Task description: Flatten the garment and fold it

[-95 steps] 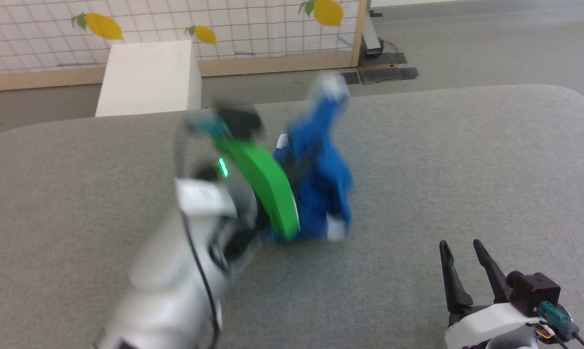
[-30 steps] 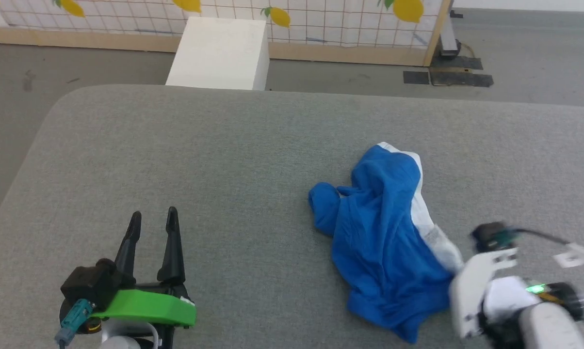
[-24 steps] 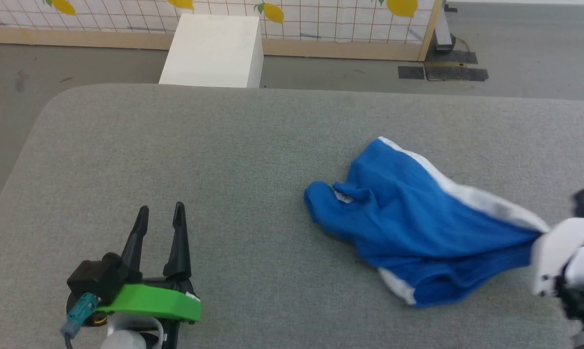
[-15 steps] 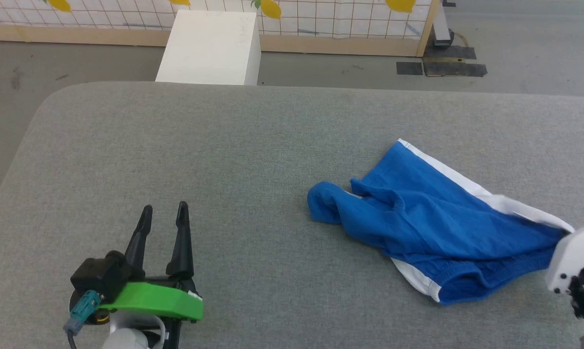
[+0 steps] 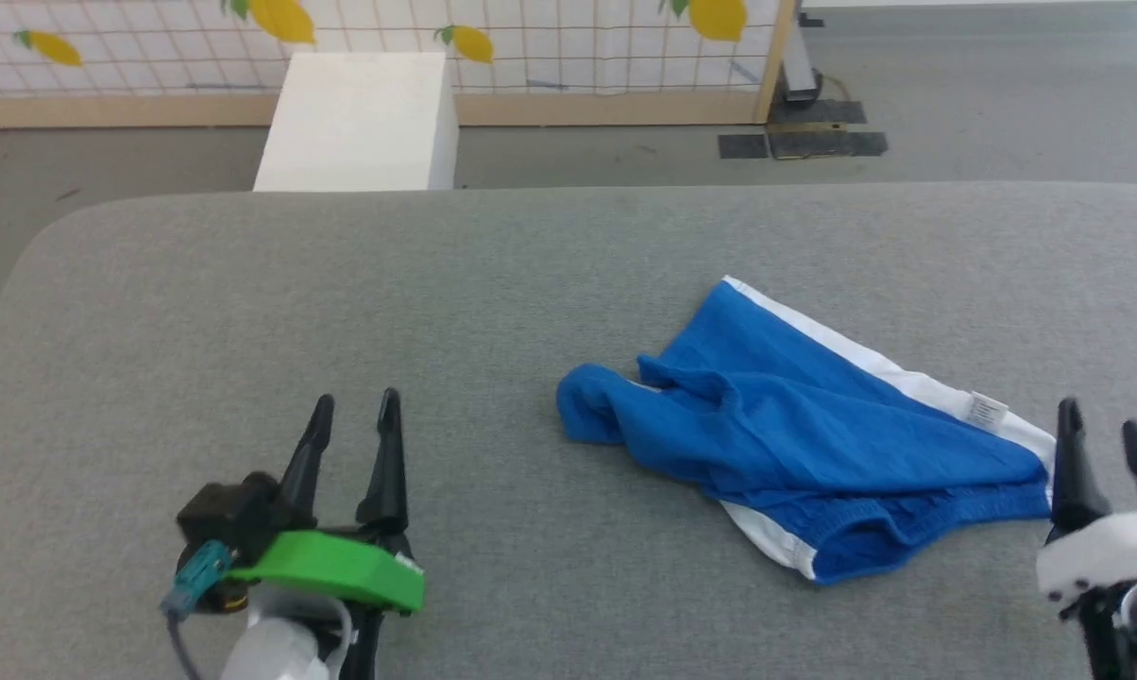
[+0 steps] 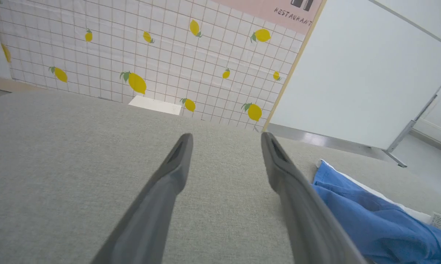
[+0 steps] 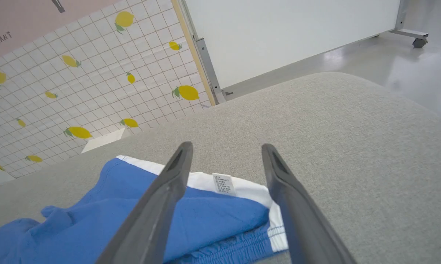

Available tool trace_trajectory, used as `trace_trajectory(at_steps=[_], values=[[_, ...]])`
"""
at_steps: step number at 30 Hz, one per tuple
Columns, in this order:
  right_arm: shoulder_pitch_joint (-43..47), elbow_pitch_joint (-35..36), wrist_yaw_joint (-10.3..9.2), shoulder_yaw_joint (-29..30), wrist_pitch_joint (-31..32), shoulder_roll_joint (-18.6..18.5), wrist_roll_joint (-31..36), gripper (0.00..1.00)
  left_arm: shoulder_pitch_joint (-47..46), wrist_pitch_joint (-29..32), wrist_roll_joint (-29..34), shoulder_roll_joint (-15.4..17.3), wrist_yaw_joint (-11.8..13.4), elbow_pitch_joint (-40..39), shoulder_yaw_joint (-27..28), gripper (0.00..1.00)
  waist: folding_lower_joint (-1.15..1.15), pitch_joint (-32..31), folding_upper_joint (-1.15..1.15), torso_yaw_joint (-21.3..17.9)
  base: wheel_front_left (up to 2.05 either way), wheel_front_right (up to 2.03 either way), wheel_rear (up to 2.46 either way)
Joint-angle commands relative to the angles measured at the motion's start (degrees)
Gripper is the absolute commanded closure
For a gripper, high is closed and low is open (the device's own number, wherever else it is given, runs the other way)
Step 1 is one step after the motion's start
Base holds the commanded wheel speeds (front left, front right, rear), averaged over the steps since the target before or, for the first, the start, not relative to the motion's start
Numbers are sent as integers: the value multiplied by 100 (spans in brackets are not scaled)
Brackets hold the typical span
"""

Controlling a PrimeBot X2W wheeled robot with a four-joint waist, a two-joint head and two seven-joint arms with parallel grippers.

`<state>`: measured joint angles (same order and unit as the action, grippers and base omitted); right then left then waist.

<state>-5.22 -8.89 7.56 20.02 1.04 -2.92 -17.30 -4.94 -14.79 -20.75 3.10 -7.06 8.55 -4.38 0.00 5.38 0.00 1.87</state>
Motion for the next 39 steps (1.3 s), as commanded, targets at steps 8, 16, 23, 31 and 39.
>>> trace_trajectory(at_steps=[8, 16, 23, 31, 39], values=[[178, -159, -8, -387, -286, 3, -199, 0, -1744, 1251, -486, 25, -41, 992, -857, 0, 0, 124, 0, -715, 0, 0, 0], [-50, -63, -8, -559, -370, 3, -209, 0, -2914, 3846, -248, 279, -25, 2457, -1771, 0, 0, 443, 0, -1270, 0, 0, 0], [-71, -169, -8, -610, -535, 4, -298, 0, -2879, 4611, -247, 338, -23, 3035, -2126, 62, 0, 613, 0, -1478, 0, 0, 0], [-60, -352, -8, -564, -635, 4, -278, 0, -2725, 3643, -1090, 283, -37, 2665, -1567, 100, 0, 506, 0, -1192, 0, 0, 0], [-33, -437, -8, -550, -570, 4, -167, 0, -2335, 2899, -1725, 473, 182, 1613, -645, 100, 0, 200, 0, -418, 0, 0, 0]])
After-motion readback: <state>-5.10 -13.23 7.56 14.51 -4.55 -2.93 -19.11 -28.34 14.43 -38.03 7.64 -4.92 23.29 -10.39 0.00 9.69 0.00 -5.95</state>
